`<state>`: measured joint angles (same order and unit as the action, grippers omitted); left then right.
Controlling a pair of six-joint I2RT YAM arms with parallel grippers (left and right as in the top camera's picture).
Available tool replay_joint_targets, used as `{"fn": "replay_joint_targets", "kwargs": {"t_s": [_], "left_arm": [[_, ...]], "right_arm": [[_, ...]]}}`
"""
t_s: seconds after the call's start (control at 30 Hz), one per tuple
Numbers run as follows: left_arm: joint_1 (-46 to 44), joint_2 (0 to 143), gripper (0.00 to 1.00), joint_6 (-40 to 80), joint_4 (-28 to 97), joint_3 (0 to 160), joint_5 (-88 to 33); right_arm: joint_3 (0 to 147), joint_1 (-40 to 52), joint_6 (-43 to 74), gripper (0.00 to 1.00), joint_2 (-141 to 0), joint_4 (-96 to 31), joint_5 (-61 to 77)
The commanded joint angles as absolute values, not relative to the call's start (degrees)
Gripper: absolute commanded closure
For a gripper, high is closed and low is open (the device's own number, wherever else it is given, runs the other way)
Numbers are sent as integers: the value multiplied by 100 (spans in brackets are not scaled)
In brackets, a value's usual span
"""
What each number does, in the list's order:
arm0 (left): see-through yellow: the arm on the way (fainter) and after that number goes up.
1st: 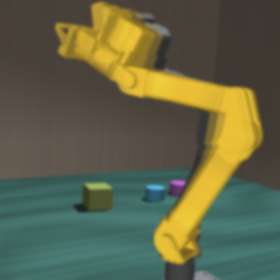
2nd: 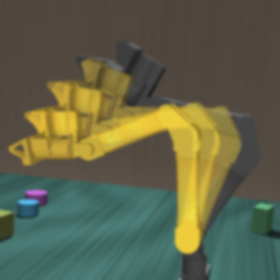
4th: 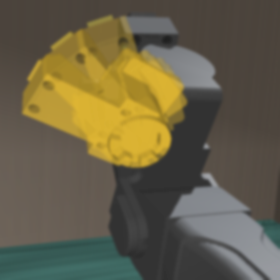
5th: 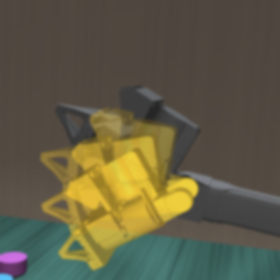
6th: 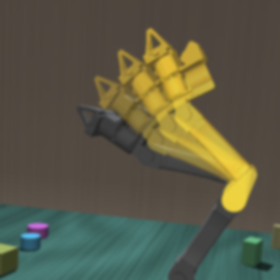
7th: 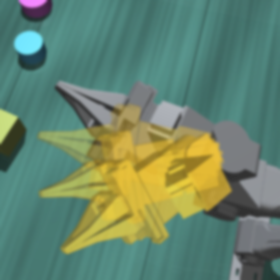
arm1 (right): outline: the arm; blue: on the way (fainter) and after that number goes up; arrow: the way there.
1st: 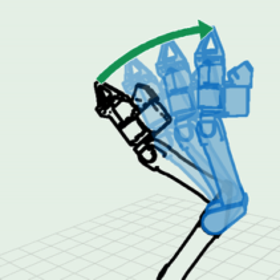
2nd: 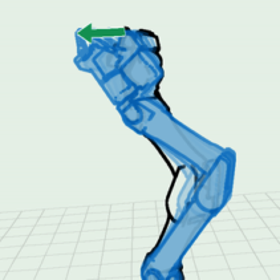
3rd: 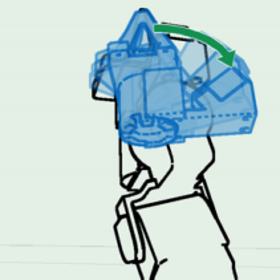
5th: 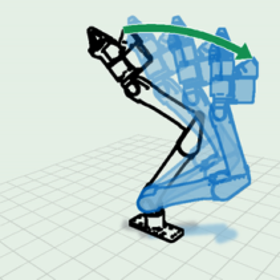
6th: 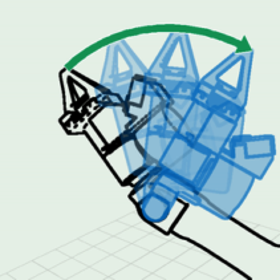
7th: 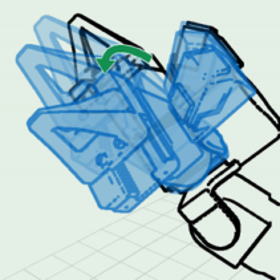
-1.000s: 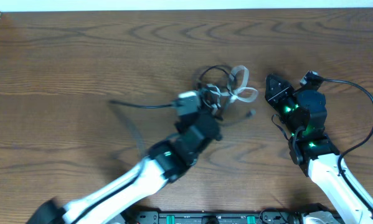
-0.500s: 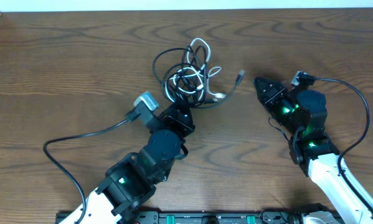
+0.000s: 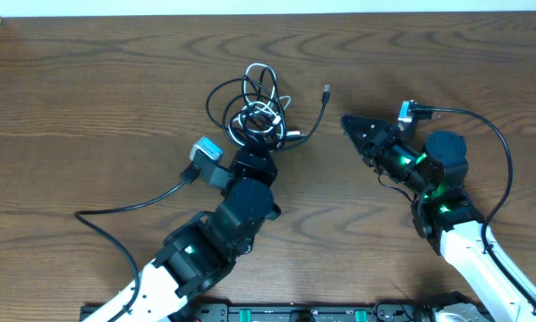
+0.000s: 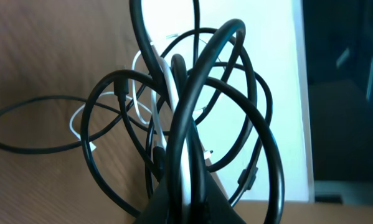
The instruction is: Untangle cables
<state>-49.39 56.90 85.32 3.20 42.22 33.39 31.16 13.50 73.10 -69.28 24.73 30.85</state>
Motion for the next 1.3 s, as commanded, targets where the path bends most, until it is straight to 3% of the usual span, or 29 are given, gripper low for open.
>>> {"fn": "replay_joint_targets", "kwargs": {"t_s": [0.0, 0.2, 0.43, 0.57, 0.9, 0.97, 1.03, 1.27], "left_arm": [[-4925, 5839, 92, 9194, 294, 4244, 3487], [-4925, 6125, 91, 9332, 14, 4244, 3026], [-4925, 6307, 91, 9327, -635, 4244, 2381], [-4925, 6473, 91, 9207, -635, 4244, 2141], [-4923, 6735, 91, 9157, -923, 4244, 1481], [-4925, 6735, 91, 8823, -1149, 4244, 1288], [-4925, 6735, 91, 8460, -1358, 4244, 1061], [-4925, 6735, 91, 7863, -1415, 4244, 615]], "right_arm": [[3188, 1466, 7371, 65, -6945, 2521, 3212], [3188, 1669, 7352, 41, -6945, 2707, 3190], [3188, 1789, 7258, 24, -6945, 2799, 3146], [3188, 1870, 7175, 20, -6945, 2934, 3146], [3188, 1955, 6755, 22, -6945, 3052, 3028], [3188, 1955, 6665, 24, -6945, 3068, 2967], [3188, 1957, 6567, 33, -6945, 3065, 2906], [3188, 1949, 6344, 85, -6945, 3039, 2550]]}}
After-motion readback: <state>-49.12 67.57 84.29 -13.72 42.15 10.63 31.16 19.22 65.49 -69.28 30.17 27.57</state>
